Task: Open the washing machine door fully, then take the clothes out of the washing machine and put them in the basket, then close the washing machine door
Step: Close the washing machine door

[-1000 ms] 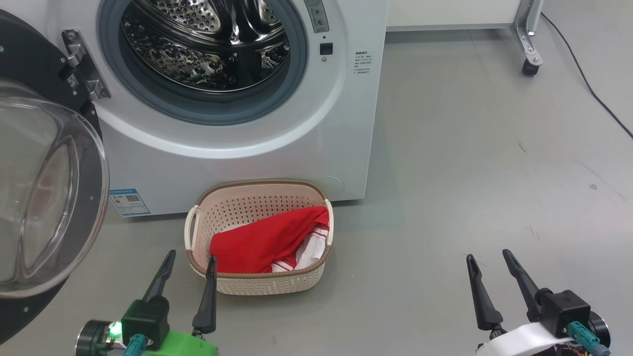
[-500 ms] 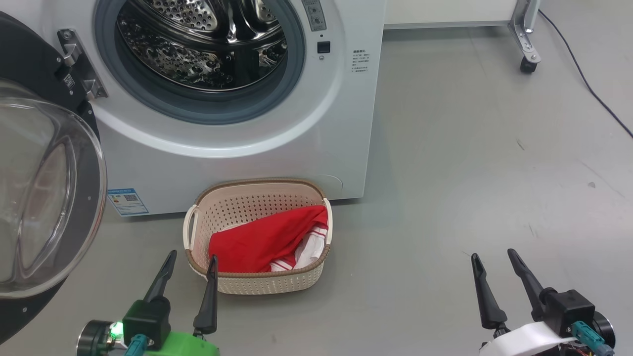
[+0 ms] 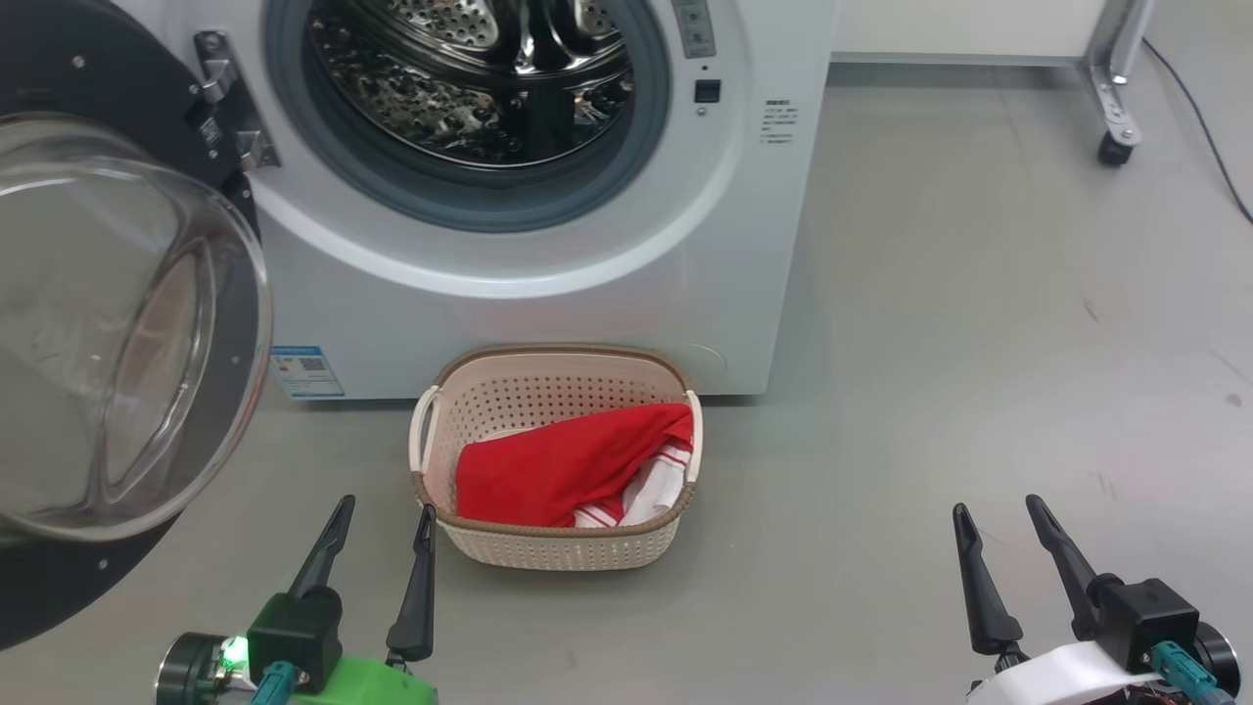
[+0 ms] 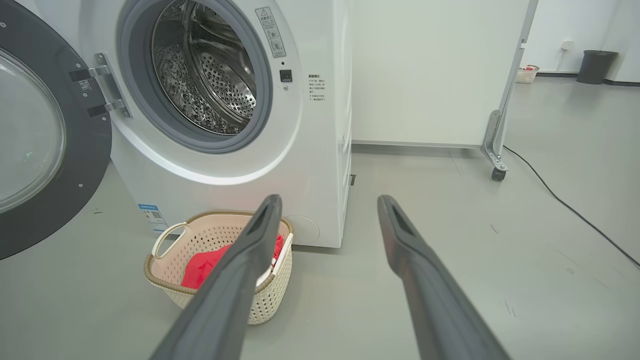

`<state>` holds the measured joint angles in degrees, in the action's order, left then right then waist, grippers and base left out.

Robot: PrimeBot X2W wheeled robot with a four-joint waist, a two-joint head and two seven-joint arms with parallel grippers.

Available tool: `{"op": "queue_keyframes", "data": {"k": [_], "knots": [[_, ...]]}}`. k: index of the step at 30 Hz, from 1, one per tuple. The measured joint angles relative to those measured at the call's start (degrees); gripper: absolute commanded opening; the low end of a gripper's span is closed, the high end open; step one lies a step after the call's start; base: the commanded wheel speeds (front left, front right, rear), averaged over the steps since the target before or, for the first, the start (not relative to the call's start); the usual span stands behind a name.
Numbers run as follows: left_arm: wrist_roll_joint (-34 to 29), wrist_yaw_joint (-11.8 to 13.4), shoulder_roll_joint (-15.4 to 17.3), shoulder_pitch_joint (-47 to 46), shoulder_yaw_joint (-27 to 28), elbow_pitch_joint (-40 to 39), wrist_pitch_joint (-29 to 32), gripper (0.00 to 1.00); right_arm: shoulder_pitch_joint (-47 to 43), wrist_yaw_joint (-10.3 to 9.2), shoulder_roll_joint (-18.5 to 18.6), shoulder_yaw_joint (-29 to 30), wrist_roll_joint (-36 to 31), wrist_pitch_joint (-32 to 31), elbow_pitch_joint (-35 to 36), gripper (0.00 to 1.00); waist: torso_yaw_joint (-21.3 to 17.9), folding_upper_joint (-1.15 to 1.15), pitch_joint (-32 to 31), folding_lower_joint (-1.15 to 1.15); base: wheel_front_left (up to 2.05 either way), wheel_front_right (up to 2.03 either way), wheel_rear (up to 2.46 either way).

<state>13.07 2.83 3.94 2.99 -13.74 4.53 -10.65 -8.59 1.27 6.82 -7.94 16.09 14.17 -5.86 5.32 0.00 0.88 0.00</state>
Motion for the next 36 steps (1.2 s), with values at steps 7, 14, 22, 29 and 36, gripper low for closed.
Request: {"op": "queue_keyframes", "data": {"k": [7, 14, 22, 29, 36], "knots": [[0.00, 0.43, -0.02, -0.03, -0.03, -0.04, -0.02, 1.00, -0.09, 0.00, 0.23, 0.18, 0.01, 0.00, 0.66, 1.00, 3.97, 0.00, 0.36, 0.00, 0.00, 0.00, 0.00], [0.00, 0.91, -0.07, -0.04, 0.07, -0.14, -0.55, 1.00, -0.07, 0.12, 0.49, -0.26, 0.07, -0.03, 1.00, 1.00, 9.01, 0.00, 0.67, 0.00, 0.00, 0.00, 0.00], [0.03, 1.00, -0.29, -0.04, 0.04, -0.18, -0.78, 1.00, 0.05, 0.42, 0.62, -0.75, 0.05, -0.27, 1.30, 1.00, 14.47, 0.00, 0.99, 0.00, 0.00, 0.00, 0.00], [0.07, 1.00, -0.49, -0.09, -0.74, -0.08, -1.10, 1.00, 0.17, 0.43, 0.62, -1.04, 0.05, -0.32, 1.76, 1.00, 20.12, 0.00, 1.35, 0.00, 0.00, 0.00, 0.00], [1.47, 1.70, -0.63, -0.07, 1.10, -0.40, -1.88, 1.00, 2.32, 1.56, 0.60, -3.68, -0.16, -1.64, 1.86, 1.00, 25.02, 0.00, 2.08, 0.00, 0.00, 0.00, 0.00]]}}
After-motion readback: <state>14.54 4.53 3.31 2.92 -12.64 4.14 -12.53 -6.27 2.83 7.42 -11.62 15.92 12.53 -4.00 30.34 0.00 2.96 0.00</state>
